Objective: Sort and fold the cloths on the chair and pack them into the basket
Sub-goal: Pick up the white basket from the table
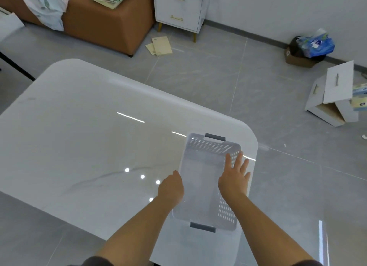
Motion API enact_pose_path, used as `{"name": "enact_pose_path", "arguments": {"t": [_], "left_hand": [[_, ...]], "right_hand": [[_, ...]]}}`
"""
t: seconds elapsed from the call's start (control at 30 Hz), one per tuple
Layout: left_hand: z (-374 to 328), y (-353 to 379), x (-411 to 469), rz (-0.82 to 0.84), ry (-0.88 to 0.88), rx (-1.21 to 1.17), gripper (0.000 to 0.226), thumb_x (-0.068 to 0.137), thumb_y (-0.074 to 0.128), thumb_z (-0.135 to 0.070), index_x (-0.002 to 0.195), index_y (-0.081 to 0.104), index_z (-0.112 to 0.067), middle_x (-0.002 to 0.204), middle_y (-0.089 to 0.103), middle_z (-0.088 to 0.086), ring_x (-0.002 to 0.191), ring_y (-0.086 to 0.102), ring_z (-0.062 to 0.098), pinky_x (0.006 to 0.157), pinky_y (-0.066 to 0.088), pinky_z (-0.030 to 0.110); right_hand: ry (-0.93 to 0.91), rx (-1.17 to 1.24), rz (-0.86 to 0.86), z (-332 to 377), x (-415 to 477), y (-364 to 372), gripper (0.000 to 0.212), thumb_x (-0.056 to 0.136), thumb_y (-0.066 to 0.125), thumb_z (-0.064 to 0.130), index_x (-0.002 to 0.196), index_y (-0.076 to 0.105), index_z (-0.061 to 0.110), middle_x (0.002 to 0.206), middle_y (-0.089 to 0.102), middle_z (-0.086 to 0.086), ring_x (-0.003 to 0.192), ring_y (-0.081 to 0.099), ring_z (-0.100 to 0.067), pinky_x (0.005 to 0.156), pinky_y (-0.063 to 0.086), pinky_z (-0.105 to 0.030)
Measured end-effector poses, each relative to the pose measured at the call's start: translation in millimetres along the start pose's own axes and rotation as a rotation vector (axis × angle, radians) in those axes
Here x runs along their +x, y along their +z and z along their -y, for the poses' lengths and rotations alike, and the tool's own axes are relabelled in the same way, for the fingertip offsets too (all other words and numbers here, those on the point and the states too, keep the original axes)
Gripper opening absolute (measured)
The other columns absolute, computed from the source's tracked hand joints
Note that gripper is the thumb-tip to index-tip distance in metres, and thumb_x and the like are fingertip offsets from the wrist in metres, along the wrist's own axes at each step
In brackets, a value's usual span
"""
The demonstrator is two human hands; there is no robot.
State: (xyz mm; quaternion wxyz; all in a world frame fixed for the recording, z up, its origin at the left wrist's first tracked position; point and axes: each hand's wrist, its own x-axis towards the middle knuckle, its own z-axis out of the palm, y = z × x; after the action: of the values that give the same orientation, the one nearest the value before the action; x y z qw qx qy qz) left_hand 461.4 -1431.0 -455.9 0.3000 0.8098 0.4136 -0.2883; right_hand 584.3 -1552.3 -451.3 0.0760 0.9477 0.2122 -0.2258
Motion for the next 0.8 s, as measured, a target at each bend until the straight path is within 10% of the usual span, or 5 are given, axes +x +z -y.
{"name": "enact_pose_path", "arguments": {"t": [0.2, 0.33, 0.8], "left_hand": [[21, -6, 0, 0.03, -0.068, -0.02, 0.03, 0.091, 0.04, -0.005, 0.121, 0.04, -0.007, 0.117, 0.056, 0.011, 0.106, 0.059, 0.027, 0.079, 0.046, 0.03], [32, -15, -5, 0.021, -0.069, -0.011, 0.028, 0.091, 0.039, -0.006, 0.119, 0.041, -0.007, 0.117, 0.055, 0.01, 0.107, 0.058, 0.026, 0.08, 0.045, 0.03], [154, -124, -65, -0.205, 0.003, -0.094, 0.016, 0.092, 0.041, -0.009, 0.108, 0.038, -0.012, 0.077, 0.05, -0.001, 0.063, 0.051, 0.014, 0.052, 0.037, 0.023]], "right_hand": [[0.184, 0.491, 0.059, 7, -1, 4, 0.07, 0.089, 0.047, 0.001, 0.148, 0.009, 0.011, 0.132, 0.043, -0.021, 0.109, 0.054, -0.036, 0.088, 0.048, -0.042], [0.232, 0.485, 0.086, 3, 2, -3, 0.027, 0.086, 0.048, -0.003, 0.113, 0.049, 0.001, 0.116, 0.05, -0.015, 0.094, 0.059, -0.032, 0.081, 0.052, -0.04], [0.101, 0.689, -0.085, 115, -83, -55, 0.006, 0.093, 0.046, 0.01, 0.091, 0.041, 0.006, 0.073, 0.05, -0.006, 0.061, 0.047, -0.017, 0.053, 0.041, -0.029]]}}
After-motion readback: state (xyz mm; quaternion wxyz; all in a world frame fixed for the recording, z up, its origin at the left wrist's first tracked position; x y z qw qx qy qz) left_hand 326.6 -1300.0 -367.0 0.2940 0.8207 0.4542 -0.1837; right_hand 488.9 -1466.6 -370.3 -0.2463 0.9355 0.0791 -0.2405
